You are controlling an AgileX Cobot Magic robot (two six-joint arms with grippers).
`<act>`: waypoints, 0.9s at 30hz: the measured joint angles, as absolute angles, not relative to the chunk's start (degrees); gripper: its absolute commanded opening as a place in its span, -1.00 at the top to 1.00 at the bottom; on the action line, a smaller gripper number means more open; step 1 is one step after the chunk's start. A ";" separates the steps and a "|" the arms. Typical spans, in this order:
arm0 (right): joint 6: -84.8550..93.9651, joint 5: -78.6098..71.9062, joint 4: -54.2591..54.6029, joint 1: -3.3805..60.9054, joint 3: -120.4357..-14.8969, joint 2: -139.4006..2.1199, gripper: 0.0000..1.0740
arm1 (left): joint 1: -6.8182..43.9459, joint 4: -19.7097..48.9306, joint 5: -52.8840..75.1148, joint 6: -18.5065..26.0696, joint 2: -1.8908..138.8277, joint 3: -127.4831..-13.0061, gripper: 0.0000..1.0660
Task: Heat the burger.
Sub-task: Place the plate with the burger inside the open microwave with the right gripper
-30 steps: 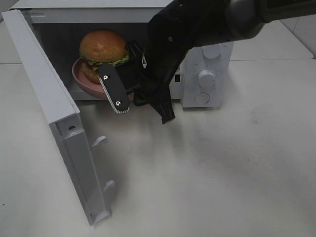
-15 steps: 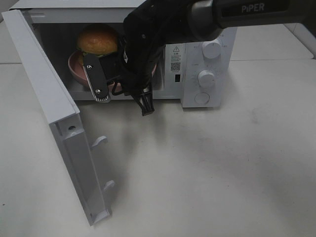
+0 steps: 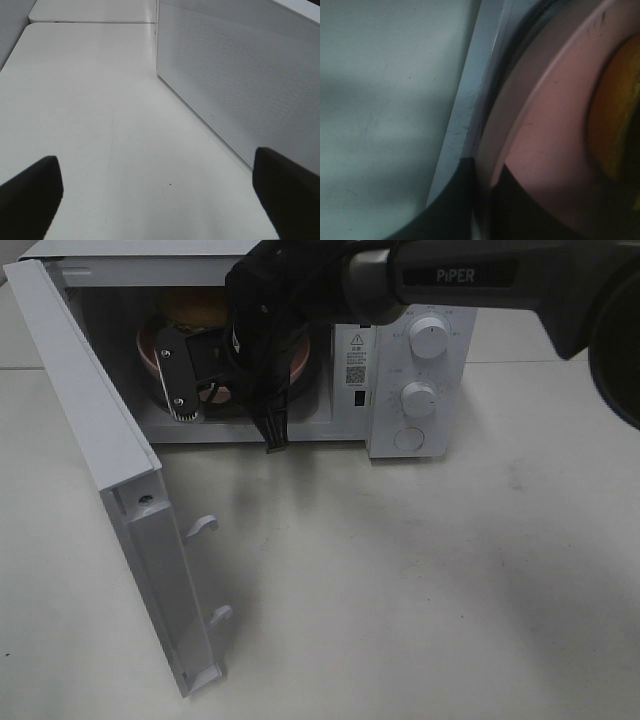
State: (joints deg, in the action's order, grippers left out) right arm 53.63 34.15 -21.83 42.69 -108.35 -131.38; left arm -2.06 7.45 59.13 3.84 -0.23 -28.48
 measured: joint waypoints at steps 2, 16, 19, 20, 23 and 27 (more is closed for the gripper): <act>53.63 34.49 -22.23 42.69 -109.95 -132.87 0.98 | -2.06 7.45 59.13 3.84 -0.23 -28.48 -0.83; 53.17 35.18 -22.63 41.88 -111.15 -135.56 0.73 | -2.06 7.45 59.13 3.84 -0.23 -28.48 -0.83; 52.65 33.92 -22.69 41.37 -111.55 -135.56 0.45 | -2.06 7.45 59.13 3.84 -0.23 -28.48 -0.83; 52.60 33.58 -22.75 41.37 -111.73 -135.50 0.38 | -2.06 7.45 59.13 3.84 -0.23 -28.48 -0.83; 52.60 33.40 -23.03 41.31 -111.96 -135.39 0.16 | -2.06 7.45 59.13 3.84 -0.23 -28.48 -0.83; 52.54 33.35 -23.03 41.31 -111.96 -135.39 -0.04 | -2.06 7.45 59.13 3.84 -0.23 -28.48 -0.83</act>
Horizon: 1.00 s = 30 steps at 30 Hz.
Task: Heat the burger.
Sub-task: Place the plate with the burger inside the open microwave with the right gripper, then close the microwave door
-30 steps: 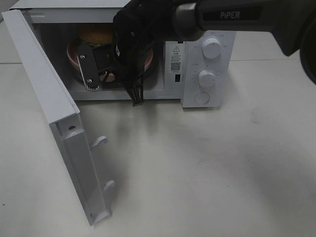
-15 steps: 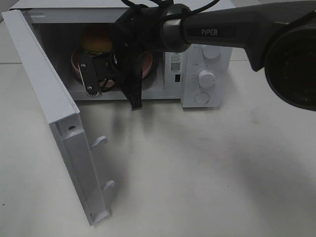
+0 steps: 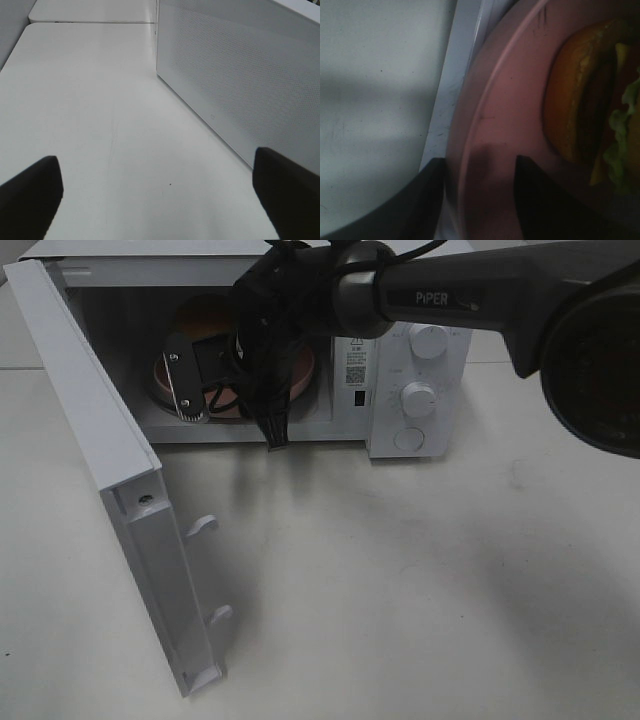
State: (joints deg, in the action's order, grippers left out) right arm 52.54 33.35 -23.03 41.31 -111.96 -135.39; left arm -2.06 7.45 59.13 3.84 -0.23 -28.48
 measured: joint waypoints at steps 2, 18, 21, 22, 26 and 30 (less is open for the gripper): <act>52.54 32.95 -23.15 41.31 -111.10 -135.10 -0.18 | -2.06 7.45 59.13 3.84 -0.23 -28.48 -0.83; 52.54 21.08 -22.17 41.31 -93.56 -124.79 -0.48 | -2.06 7.45 59.13 3.84 -0.23 -28.48 -0.83; 52.54 19.82 -22.23 41.31 -89.95 -122.21 -0.46 | -2.06 7.45 59.13 3.84 -0.23 -28.48 -0.83; 52.54 19.82 -22.23 41.31 -89.95 -122.21 -0.46 | -2.06 7.45 59.13 3.84 -0.23 -28.48 -0.83; 52.54 18.74 -22.23 41.31 -85.14 -118.03 -0.43 | -2.06 7.45 59.13 3.84 -0.23 -28.48 -0.83; 52.54 18.68 -22.23 41.31 -82.51 -115.57 -0.42 | -2.06 7.45 59.13 3.84 -0.23 -28.48 -0.83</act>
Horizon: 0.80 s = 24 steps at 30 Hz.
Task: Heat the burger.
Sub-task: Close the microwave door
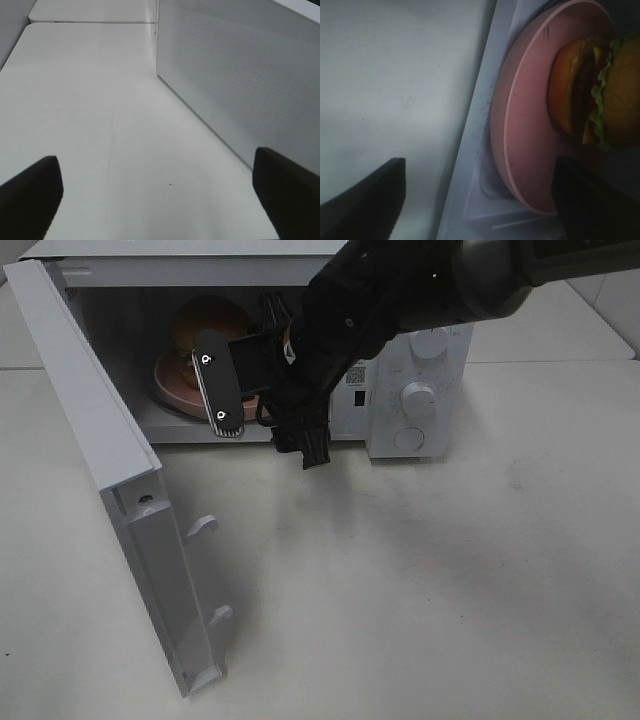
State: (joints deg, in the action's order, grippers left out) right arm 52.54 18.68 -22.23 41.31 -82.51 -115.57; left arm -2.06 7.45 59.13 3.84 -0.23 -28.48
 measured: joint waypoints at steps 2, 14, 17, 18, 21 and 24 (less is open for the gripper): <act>52.54 18.74 -22.23 41.31 -79.87 -113.10 -0.42 | -2.06 7.45 59.13 3.84 -0.23 -28.48 -0.83; 50.71 18.68 -22.23 41.31 -69.79 -103.25 -0.42 | -2.06 7.45 59.13 3.84 -0.23 -28.48 -0.83; 48.01 18.79 -22.23 41.31 -66.52 -99.75 -0.42 | -2.06 7.45 59.13 3.84 -0.23 -28.48 -0.83; 47.44 18.91 -22.23 41.31 -65.95 -98.72 -0.42 | -2.06 7.45 59.13 3.84 -0.23 -28.48 -0.83; 45.84 19.08 -22.23 41.31 -64.46 -96.94 -0.42 | -2.06 7.45 59.13 3.84 -0.23 -28.48 -0.83; 42.23 19.42 -22.17 41.31 -61.48 -93.11 -0.42 | -2.06 7.45 59.13 3.84 -0.23 -28.48 -0.83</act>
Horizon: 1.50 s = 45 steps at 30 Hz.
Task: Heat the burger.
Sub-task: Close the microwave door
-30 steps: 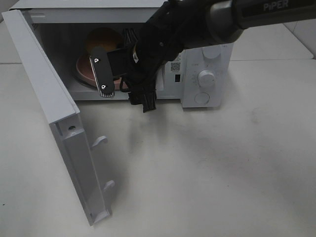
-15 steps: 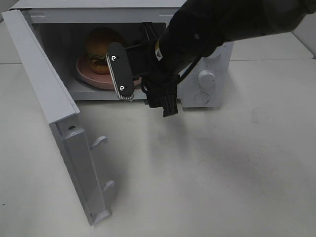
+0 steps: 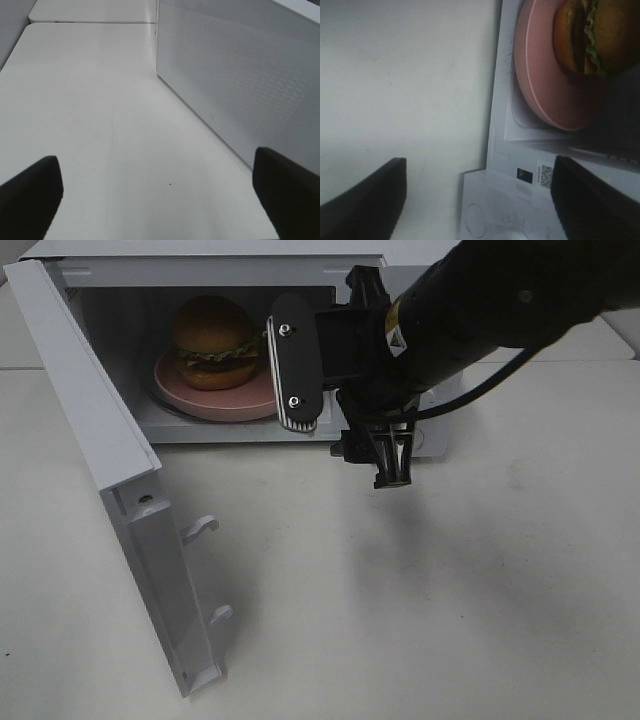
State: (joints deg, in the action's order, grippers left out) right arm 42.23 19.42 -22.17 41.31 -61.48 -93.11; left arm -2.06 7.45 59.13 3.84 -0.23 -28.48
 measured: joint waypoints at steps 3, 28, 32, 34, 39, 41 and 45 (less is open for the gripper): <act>39.71 19.48 -22.06 41.31 -58.90 -90.24 -0.42 | -2.06 7.45 59.13 3.84 -0.23 -28.48 -0.83; 2.29 43.43 -17.65 41.37 -48.30 -68.70 -0.42 | -2.06 7.45 59.13 3.84 -0.23 -28.48 -0.83; 0.00 47.38 -17.65 41.37 -48.30 -66.35 -0.42 | -2.06 7.45 59.13 3.84 -0.23 -28.48 -0.83; -1.55 49.79 -17.65 41.37 -48.30 -64.92 -0.42 | -2.06 7.45 59.13 3.84 -0.23 -28.48 -0.83; -4.01 54.49 -17.48 41.37 -48.30 -60.96 -0.42 | -2.06 7.45 59.13 3.84 -0.23 -28.48 -0.83; -4.87 57.07 -17.48 41.37 -48.30 -58.79 -0.42 | -2.06 7.45 59.13 3.84 -0.23 -28.48 -0.83; -5.90 60.05 -17.48 41.37 -48.30 -55.92 -0.42 | -2.06 7.45 59.13 3.84 -0.23 -28.48 -0.83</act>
